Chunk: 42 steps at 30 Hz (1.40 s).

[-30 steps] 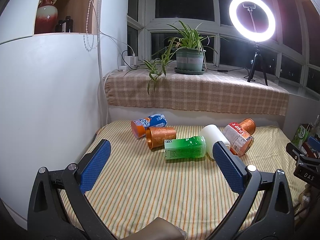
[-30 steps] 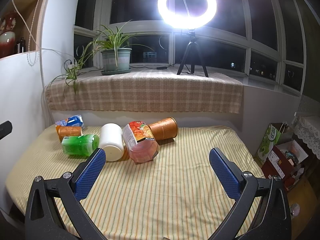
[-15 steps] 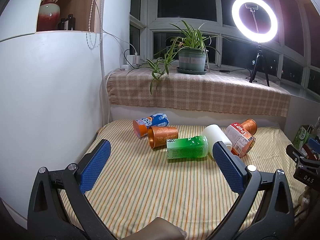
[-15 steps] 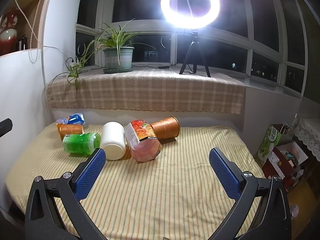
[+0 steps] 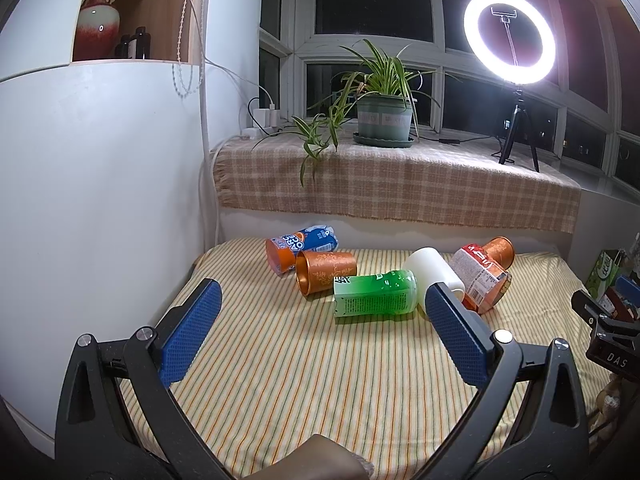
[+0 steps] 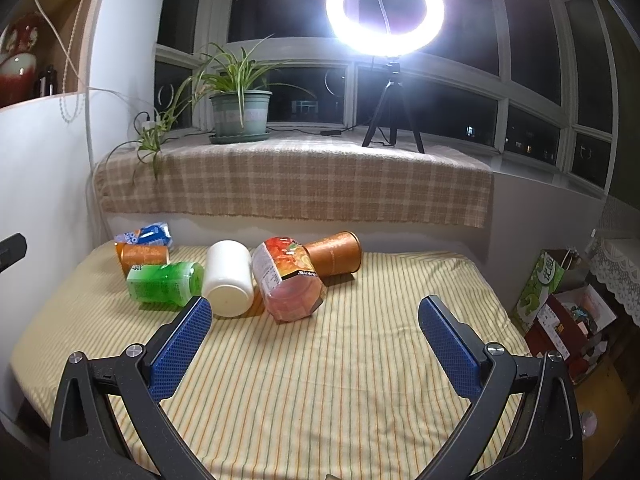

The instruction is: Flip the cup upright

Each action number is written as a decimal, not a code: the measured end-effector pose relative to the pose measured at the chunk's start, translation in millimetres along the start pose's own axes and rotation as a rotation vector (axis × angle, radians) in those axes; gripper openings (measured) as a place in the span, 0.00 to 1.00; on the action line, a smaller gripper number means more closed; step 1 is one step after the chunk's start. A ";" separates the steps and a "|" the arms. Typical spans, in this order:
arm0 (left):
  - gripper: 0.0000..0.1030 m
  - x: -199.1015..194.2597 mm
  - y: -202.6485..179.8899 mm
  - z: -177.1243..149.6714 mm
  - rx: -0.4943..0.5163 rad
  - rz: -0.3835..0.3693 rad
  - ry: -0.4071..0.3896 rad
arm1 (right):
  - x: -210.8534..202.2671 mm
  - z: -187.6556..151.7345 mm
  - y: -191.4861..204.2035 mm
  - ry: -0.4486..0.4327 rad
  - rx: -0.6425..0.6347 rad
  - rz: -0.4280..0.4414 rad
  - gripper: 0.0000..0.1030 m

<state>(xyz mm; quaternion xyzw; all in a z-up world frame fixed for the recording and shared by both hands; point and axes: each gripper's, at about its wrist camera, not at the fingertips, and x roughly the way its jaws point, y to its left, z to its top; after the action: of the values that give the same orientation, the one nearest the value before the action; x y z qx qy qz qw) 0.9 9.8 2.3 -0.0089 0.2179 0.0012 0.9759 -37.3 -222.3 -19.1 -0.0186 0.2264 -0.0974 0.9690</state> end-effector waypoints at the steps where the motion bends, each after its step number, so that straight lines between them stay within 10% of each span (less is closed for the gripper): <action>1: 1.00 0.6 0.9 -1.5 -0.001 -0.001 0.001 | -0.1 -0.3 0.8 0.001 -0.002 0.002 1.00; 26: 1.00 14.3 17.6 -13.7 -0.028 0.006 0.060 | 38.2 14.4 11.1 0.071 -0.044 0.130 1.00; 42: 1.00 21.1 32.8 -24.2 -0.039 0.029 0.109 | 175.7 46.0 7.8 0.382 -0.173 0.250 1.00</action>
<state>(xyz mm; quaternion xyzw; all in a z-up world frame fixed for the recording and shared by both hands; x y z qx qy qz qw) 9.5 42.1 -29.2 -0.0248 0.2707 0.0189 0.9622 138.8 -249.7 -54.9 -0.0547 0.4138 0.0413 0.9078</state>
